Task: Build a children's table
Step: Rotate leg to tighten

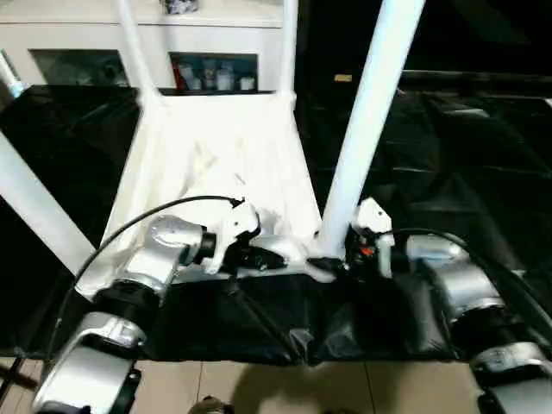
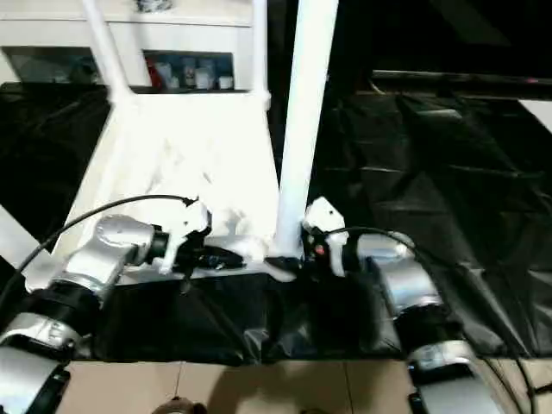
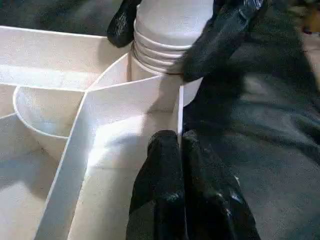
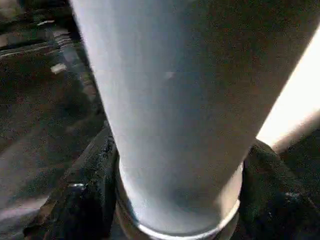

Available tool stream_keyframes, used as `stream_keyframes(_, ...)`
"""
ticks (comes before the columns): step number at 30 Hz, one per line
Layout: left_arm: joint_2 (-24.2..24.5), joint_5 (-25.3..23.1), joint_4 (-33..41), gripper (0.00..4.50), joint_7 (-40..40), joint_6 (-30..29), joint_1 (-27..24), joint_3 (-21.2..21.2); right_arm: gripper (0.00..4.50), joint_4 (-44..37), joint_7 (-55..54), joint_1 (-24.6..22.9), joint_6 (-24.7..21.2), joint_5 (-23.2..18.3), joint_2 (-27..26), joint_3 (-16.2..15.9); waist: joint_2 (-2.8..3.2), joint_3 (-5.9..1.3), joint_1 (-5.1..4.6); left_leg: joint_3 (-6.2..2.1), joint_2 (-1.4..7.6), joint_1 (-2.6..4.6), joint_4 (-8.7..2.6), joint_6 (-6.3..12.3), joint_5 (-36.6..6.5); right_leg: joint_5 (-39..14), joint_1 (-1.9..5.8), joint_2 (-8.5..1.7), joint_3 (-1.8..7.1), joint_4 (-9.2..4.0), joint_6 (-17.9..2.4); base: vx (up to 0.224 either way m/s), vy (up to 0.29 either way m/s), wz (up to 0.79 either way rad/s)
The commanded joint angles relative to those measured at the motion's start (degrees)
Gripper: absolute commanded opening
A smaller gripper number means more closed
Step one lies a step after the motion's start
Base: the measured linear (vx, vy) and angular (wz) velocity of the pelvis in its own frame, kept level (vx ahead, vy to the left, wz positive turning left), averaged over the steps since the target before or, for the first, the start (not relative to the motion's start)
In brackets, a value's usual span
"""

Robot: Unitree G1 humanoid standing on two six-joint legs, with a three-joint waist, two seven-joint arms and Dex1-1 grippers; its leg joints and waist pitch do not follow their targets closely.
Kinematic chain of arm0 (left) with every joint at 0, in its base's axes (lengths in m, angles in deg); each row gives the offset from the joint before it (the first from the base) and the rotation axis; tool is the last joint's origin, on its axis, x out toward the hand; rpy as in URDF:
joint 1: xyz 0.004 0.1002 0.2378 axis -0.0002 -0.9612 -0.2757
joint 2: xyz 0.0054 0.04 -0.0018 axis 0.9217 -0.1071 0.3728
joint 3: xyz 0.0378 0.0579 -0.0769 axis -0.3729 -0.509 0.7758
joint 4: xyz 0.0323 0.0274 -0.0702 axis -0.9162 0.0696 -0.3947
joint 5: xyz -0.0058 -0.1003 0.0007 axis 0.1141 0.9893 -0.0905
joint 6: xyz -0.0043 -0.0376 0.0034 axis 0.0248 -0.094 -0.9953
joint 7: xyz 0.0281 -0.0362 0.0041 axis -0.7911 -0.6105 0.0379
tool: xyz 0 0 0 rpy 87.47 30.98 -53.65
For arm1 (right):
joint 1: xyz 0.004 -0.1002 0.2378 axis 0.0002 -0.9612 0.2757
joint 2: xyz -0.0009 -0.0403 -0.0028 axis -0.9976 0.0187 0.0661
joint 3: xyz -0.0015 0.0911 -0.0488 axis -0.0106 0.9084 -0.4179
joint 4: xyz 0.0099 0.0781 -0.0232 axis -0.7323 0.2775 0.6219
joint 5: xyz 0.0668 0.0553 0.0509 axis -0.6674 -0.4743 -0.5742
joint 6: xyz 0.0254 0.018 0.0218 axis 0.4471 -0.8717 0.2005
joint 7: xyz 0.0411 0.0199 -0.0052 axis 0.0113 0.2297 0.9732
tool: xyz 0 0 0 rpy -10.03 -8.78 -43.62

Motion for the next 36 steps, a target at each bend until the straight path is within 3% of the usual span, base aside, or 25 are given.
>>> stream_keyframes(1,-4.0,0.1,-0.8,0.0,6.5,-0.8,2.6,0.6,2.73,2.9,-6.9,1.1,-0.3,2.7,-3.5,-1.8,-0.74,-3.48,-0.36,-0.91,1.63,1.18,-4.52,-0.25,-17.7,-21.2,2.04,-2.4,1.07,-4.82,-11.2,0.0,0.0,0.0)
stream_keyframes(3,-5.5,-1.0,-1.8,0.0,10.9,-1.4,3.5,0.7,2.73,5.5,-13.7,2.4,-1.6,3.2,-6.0,-0.5,-0.69,-3.36,-0.94,-1.09,1.58,1.33,-4.6,-0.82,-19.3,-24.8,1.74,-2.39,1.11,-5.39,-9.8,0.0,0.0,0.0)
stream_keyframes(5,-7.9,-1.5,-2.6,0.0,15.9,-2.7,4.6,1.3,2.72,7.5,-20.2,3.7,-3.0,3.5,-8.9,0.6,-0.52,-3.44,-1.54,-1.26,1.54,1.07,-4.73,-0.89,-19.2,-24.7,1.88,-2.31,1.03,-5.36,-9.2,0.0,0.0,0.0)
stream_keyframes(7,-10.1,-1.8,-2.9,0.0,20.0,-3.5,5.5,1.6,2.72,9.2,-24.8,5.0,-4.3,3.2,-11.3,1.7,-0.61,-3.55,-1.73,-1.17,1.47,1.44,-4.54,-0.98,-20.0,-25.1,1.59,-2.23,1.04,-5.51,-9.2,0.0,0.0,0.0)
stream_keyframes(9,-12.1,-2.8,-3.1,0.0,23.9,-3.7,6.1,1.4,2.72,10.5,-26.8,6.1,-4.0,3.4,-13.9,1.8,-0.31,-3.6,-1.71,-1.23,1.54,1.14,-4.66,-0.61,-19.3,-22.9,1.78,-2.25,1.05,-5.4,-9.6,0.0,0.0,0.0)
stream_keyframes(10,-12.7,-3.2,-3.0,0.0,24.7,-3.6,6.1,1.2,2.72,10.7,-26.7,6.3,-3.2,3.8,-14.6,1.2,-0.49,-3.67,-1.8,-1.15,1.52,1.11,-4.61,-0.4,-18.9,-20.9,1.86,-2.08,1.02,-5.35,-9.9,0.0,0.0,0.0)
stream_keyframes(11,-13.3,-3.4,-2.8,0.0,25.1,-3.4,6.0,0.9,3.28,10.9,-26.1,6.6,-2.2,4.0,-15.3,0.8,-0.56,-3.81,-1.75,-1.06,1.47,0.95,-4.49,0.13,-17.9,-18.6,2.03,-2.08,1.08,-5.07,-10.4,0.0,0.0,0.0)
stream_keyframes(13,-13.6,-3.3,-2.5,0.0,24.7,-3.1,5.8,0.7,3.45,10.9,-25.5,6.8,-1.5,3.9,-15.7,0.6,-0.53,-3.86,-1.68,-1.03,1.45,0.81,-4.45,0.7,-16.9,-16.8,2.24,-2.1,1.03,-4.93,-10.8,0.0,0.0,0.0)
stream_keyframes(16,-13.0,-2.6,-1.1,0.0,21.4,-2.1,4.8,0.3,3.65,10.2,-23.7,6.9,-1.9,2.3,-15.0,1.9,-0.45,-3.92,-1.53,-0.96,1.45,0.69,-4.36,1.76,-15.1,-14.0,2.47,-2.09,1.0,-4.64,-11.7,0.0,0.0,0.0)
stream_keyframes(20,-11.7,-1.7,0.0,0.0,18.7,-2.3,3.9,0.6,4.01,8.4,-20.5,6.3,-1.5,2.3,-12.7,1.6,-0.4,-3.83,-1.66,-0.96,1.53,0.86,-4.44,1.69,-16.8,-15.6,2.41,-2.09,0.99,-4.82,-11.8,0.0,0.0,0.0)
stream_keyframes(29,-6.5,2.3,1.8,0.0,5.3,-0.5,1.4,1.9,4.01,3.2,-3.4,3.0,2.3,0.7,-4.2,0.0,-0.41,-3.8,-1.02,-0.71,1.77,0.96,-4.24,3.22,-15.3,-13.0,2.54,-2.1,1.02,-4.54,-13.4,0.0,0.0,0.0)
stream_keyframes(36,-2.4,4.0,3.5,0.0,-3.6,-1.1,0.0,1.6,4.01,-0.4,7.4,0.9,3.4,-0.5,0.3,-1.3,-0.25,-3.8,0.0,-0.63,2.12,1.05,-4.31,3.03,-15.0,-12.5,2.48,-2.16,0.96,-4.2,-14.1,0.0,0.0,0.0)
